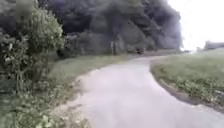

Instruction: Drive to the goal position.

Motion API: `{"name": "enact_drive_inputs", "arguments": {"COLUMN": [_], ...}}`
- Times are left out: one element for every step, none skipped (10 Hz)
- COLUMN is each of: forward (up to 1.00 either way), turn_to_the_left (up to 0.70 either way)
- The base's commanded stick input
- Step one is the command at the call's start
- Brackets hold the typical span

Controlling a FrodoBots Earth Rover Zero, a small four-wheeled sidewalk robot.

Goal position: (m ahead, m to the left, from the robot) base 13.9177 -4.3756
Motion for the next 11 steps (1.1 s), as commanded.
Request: {"name": "enact_drive_inputs", "arguments": {"forward": [1.00, 1.00, 1.00, 1.00, 1.00, 1.00, 1.00, 1.00, 1.00, 1.00, 1.00], "turn_to_the_left": [0.00, 0.00, 0.00, 0.00, 0.00, 0.00, 0.00, 0.00, 0.00, 0.00, 0.00]}}
